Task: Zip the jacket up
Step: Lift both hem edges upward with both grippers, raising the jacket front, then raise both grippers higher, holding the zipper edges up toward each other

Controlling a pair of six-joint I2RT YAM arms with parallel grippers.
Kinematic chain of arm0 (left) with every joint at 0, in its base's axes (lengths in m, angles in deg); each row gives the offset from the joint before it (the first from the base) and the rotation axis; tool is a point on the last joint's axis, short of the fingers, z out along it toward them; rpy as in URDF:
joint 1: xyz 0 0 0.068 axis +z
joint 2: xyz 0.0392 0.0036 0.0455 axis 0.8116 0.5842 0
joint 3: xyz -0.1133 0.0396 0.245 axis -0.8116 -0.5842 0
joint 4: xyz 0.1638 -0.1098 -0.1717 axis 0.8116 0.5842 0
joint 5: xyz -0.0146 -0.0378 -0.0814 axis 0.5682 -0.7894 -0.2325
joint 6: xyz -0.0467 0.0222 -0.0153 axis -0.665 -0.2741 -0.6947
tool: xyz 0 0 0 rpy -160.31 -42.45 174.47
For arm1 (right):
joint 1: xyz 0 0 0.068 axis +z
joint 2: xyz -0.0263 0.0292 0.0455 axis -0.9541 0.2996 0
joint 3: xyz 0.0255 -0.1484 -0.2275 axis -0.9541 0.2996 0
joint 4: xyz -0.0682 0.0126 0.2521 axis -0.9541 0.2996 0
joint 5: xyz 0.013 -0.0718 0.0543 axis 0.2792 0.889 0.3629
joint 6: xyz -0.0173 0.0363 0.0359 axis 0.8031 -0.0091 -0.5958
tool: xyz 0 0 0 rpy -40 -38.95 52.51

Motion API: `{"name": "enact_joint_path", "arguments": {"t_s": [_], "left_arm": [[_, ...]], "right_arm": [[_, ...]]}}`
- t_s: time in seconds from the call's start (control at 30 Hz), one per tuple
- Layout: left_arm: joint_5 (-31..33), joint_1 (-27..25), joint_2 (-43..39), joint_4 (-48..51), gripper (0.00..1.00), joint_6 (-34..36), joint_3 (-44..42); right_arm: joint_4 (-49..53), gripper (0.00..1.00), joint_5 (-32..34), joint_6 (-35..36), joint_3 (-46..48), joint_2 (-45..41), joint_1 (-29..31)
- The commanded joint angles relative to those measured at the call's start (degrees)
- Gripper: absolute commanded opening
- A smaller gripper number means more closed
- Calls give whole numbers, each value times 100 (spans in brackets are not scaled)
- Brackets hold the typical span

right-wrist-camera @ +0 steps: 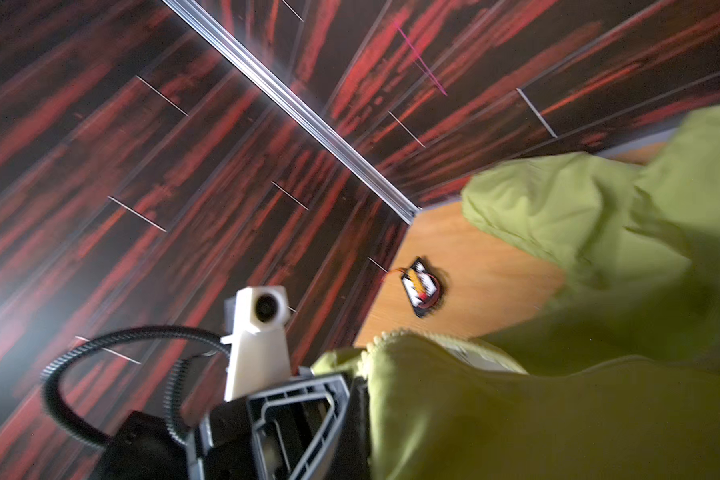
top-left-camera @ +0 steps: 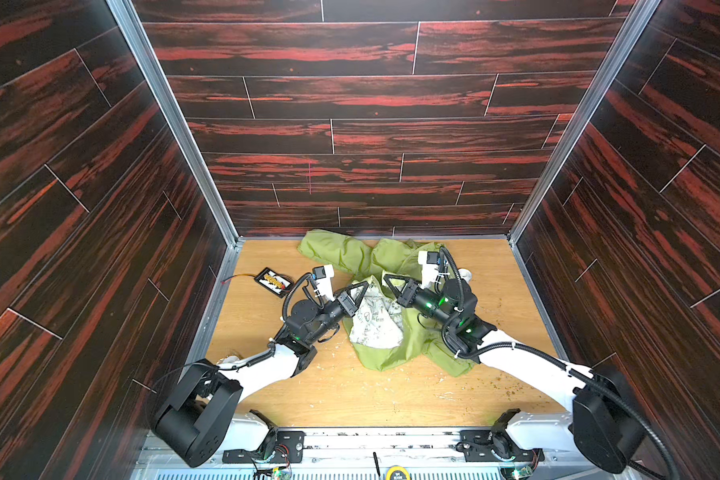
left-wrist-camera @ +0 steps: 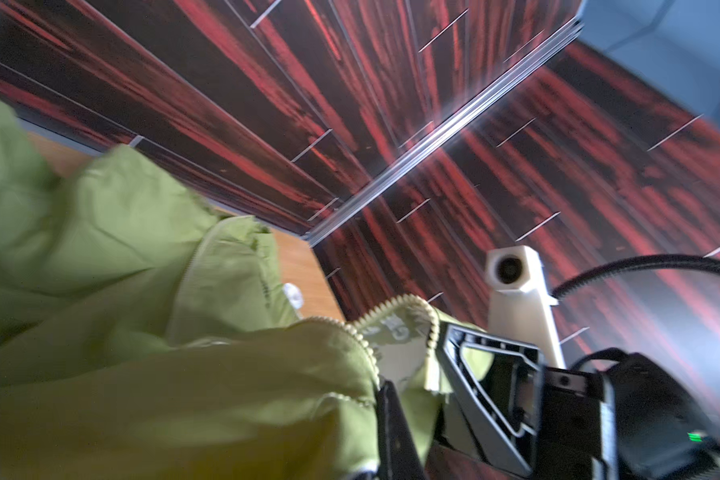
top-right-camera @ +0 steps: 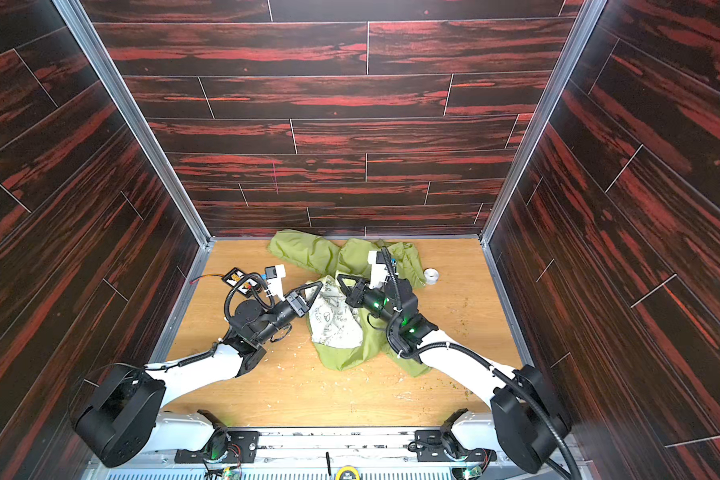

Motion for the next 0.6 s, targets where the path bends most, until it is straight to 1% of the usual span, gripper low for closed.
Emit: {"name": "enact_joint_path", "arguments": {"t_s": [0.0, 0.17, 0.23, 0.33, 0.57], "left_arm": [[-178, 59, 129, -1070, 0, -690, 215], [1, 60, 391, -1684, 0, -1270, 290], [148, 59, 456, -1827, 0, -1445, 309], [252, 56, 434, -1829, 0, -1455, 355], [260, 58, 395, -1827, 0, -1612, 468]], "right_arm": [[-933, 0, 21, -328, -4, 210, -58], [-2089, 0, 332, -635, 308, 420, -60], [-2356, 0, 431, -754, 370, 485, -59], [-2530, 0, 470, -879, 312, 588, -34], [-2633, 0, 549, -945, 122, 744, 64]]}}
